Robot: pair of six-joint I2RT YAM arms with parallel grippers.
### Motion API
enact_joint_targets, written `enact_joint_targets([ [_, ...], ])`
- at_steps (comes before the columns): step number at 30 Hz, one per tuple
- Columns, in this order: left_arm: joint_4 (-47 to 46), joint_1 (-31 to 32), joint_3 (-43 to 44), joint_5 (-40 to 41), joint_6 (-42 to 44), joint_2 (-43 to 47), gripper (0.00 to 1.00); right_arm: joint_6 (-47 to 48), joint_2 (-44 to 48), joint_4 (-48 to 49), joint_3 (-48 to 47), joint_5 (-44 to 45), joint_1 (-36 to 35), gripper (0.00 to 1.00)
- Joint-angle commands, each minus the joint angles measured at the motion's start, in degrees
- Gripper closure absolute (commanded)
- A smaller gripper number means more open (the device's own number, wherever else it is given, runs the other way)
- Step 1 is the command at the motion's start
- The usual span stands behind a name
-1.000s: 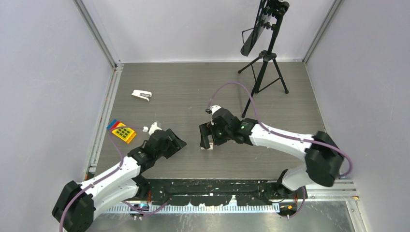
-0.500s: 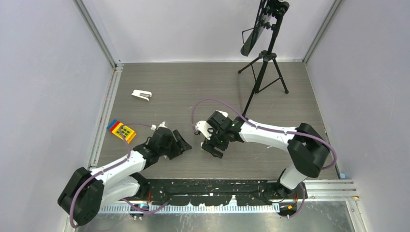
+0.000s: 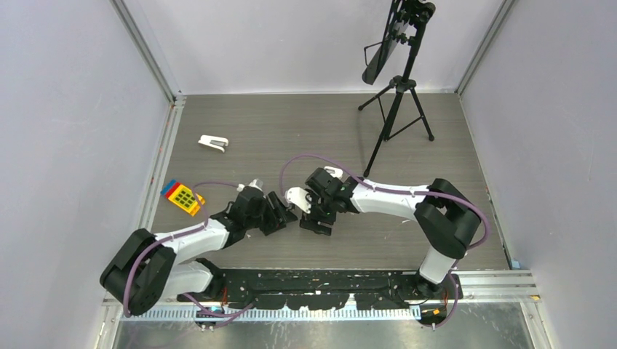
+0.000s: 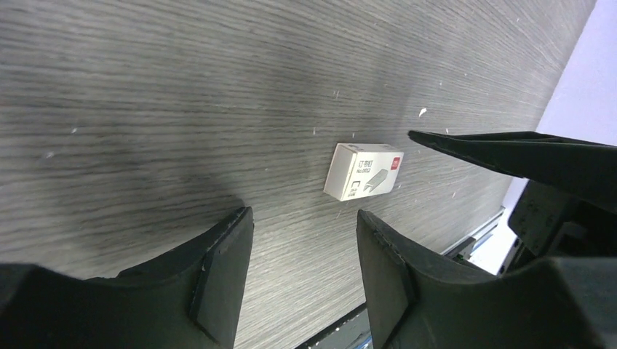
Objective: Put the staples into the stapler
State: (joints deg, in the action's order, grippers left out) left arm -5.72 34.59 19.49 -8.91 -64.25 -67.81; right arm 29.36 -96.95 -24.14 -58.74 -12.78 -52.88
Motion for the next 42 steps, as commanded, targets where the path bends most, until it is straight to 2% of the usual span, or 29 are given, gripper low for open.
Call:
enact_joint_targets([
  [1,-6.34,-0.37,0.82,-2.62,-1.39,-2.51,0.44,2.42,-1.17,4.64,-1.37,-1.99,-0.20,0.25],
  [6,-7.91,-0.36,0.56,-2.61,-1.90,-3.63,0.45,2.67,-2.63,5.37,-1.60,-3.01,0.47,0.33],
  [11,-9.46,-0.31,0.24,-2.44,-2.38,-4.39,0.48,2.54,-3.76,6.35,-1.26,-3.64,0.65,0.37],
  [18,-13.59,-0.26,-0.24,-2.88,-3.52,-6.59,0.57,1.78,-3.78,8.26,-0.34,-4.09,0.81,0.40],
  [25,-18.77,-0.27,0.04,-5.37,-4.96,-10.72,0.63,1.40,-4.22,8.32,-0.58,-4.79,0.92,0.50],
  [27,-19.75,-0.22,0.02,-5.87,-5.07,-11.59,0.65,1.40,-4.28,8.13,-0.63,-4.96,0.94,0.56],
  [31,-20.90,-0.25,-0.06,-6.21,-5.33,-12.79,0.66,1.40,-4.51,7.79,-0.77,-5.13,0.92,0.60],
  [42,-24.84,-0.15,0.05,-7.99,-6.25,-16.01,0.75,1.35,-4.45,7.73,-0.84,-5.67,0.94,0.62],
])
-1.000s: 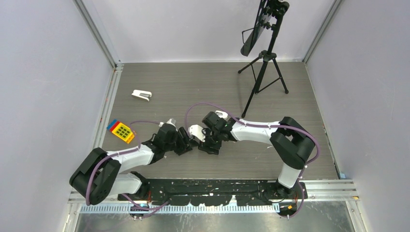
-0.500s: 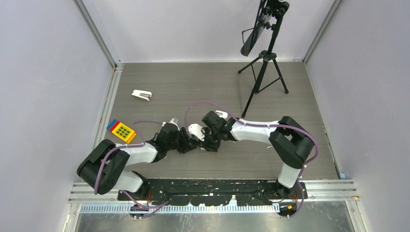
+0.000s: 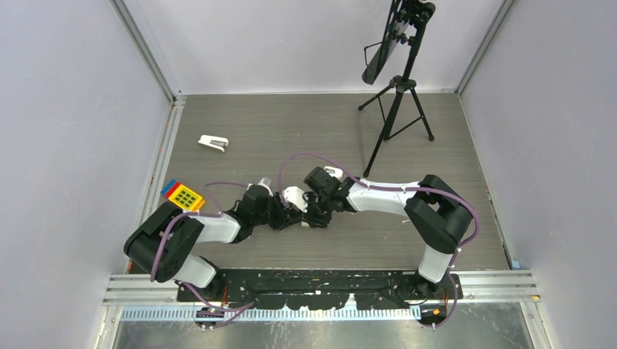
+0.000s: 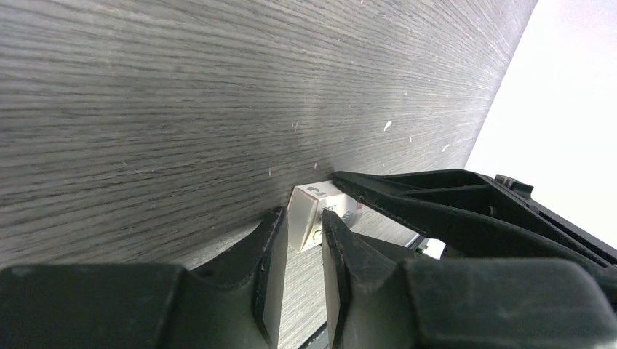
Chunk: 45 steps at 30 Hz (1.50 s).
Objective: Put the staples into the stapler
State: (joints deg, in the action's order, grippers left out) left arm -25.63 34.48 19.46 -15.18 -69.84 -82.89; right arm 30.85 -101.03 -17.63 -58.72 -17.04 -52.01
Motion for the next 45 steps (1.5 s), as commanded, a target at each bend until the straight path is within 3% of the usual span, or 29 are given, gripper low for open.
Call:
enact_joint_targets([
  [1,-5.35,-0.07,0.08,-1.96,-0.78,-1.28,0.78,-0.17,-0.35,1.25,-0.87,-1.42,0.05,0.62],
  [12,-7.95,2.28,1.18,-2.76,-1.85,-2.69,0.84,-0.53,0.04,1.24,-0.88,-1.71,0.06,0.62],
  [29,-12.78,4.91,1.59,-4.62,-5.95,-3.03,0.72,-1.65,0.38,3.25,-0.28,-2.47,0.05,0.62],
  [45,-18.74,6.66,0.71,-5.91,-9.91,-3.04,0.72,-2.53,1.48,7.12,1.47,-2.60,0.05,0.60],
])
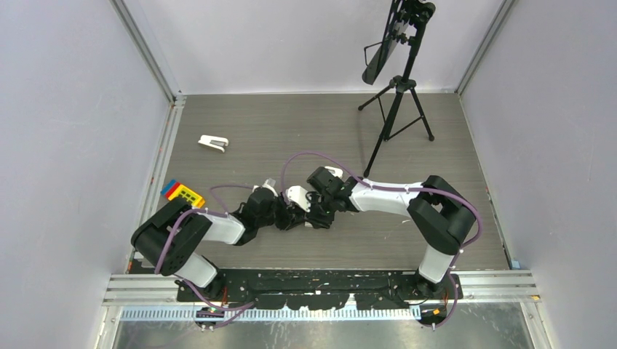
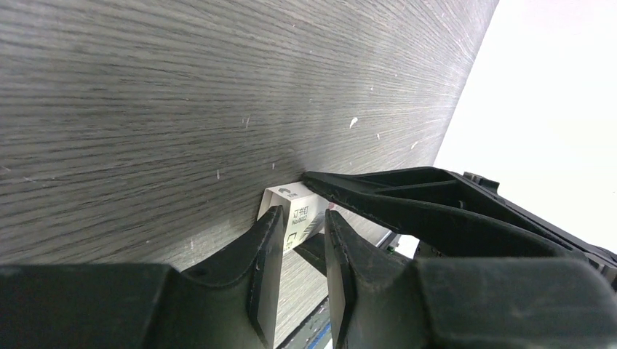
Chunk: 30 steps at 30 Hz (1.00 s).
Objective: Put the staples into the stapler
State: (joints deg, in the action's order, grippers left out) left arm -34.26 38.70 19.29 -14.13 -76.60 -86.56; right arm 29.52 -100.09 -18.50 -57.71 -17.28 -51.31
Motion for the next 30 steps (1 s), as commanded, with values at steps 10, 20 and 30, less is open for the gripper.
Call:
enact_joint_targets([
  [10,-15.84,3.31,-0.28,-7.24,-5.87,-2.49,0.73,-1.66,1.75,11.40,2.06,-2.41,-0.64,0.56],
  [20,-32.44,3.31,-4.28,-6.71,-11.26,-13.52,0.79,-1.72,2.96,12.00,2.76,-1.73,-0.63,0.55],
  [30,-41.25,3.23,-6.45,-4.23,-12.18,-20.05,0.74,-2.87,7.46,12.11,4.30,-0.45,-0.67,0.41],
])
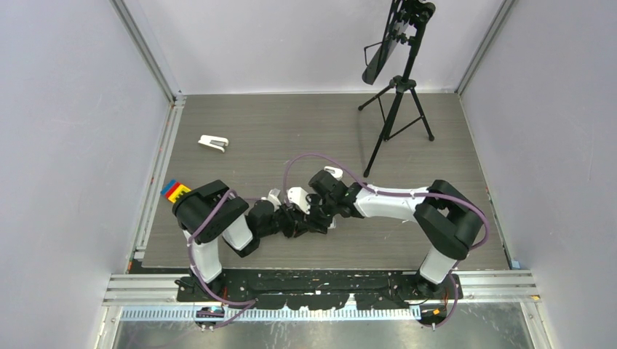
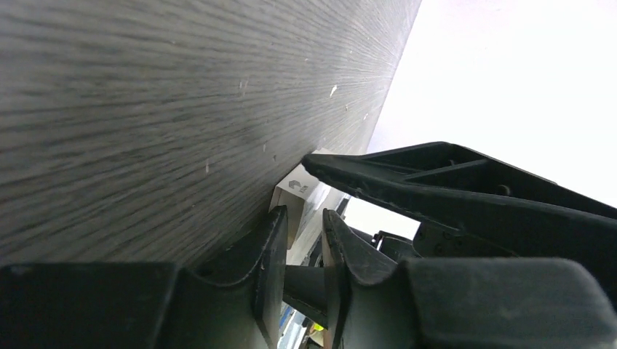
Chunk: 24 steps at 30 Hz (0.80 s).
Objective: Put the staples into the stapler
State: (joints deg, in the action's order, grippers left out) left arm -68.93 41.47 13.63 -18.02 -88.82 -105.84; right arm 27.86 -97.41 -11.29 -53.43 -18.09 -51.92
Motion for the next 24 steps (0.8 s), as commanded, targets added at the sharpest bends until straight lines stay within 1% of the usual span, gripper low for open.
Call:
enact_joint_targets([
  [1,-6.45,0.45,-0.84,-0.26,0.24,-0.82,0.72,-1.48,5.30,4.88,0.14,0.41,-0.03,0.40],
  [5,-5.42,0.45,-0.97,0.27,0.55,-0.05,0.64,-3.36,7.69,3.21,0.09,0.91,-0.12,0.37],
  [10,-2.22,0.45,-0.60,0.23,1.55,1.26,0.57,-4.65,12.28,0.59,1.83,2.34,-0.11,0.36],
  [15,-1.11,0.45,0.16,-0.55,1.91,1.41,0.55,-1.34,14.41,-2.83,3.67,6.91,-0.06,0.35],
  [17,-1.04,0.45,0.10,-0.69,1.89,1.47,0.55,0.57,13.61,-6.28,2.50,9.00,-0.03,0.35],
  [20,-1.12,0.45,-0.24,-0.31,1.96,1.92,0.56,2.96,12.67,-11.36,0.92,9.35,0.21,0.35],
  [24,0.34,0.45,-0.33,-0.01,2.64,2.94,0.58,3.34,13.61,-9.71,2.25,7.80,1.14,0.36],
])
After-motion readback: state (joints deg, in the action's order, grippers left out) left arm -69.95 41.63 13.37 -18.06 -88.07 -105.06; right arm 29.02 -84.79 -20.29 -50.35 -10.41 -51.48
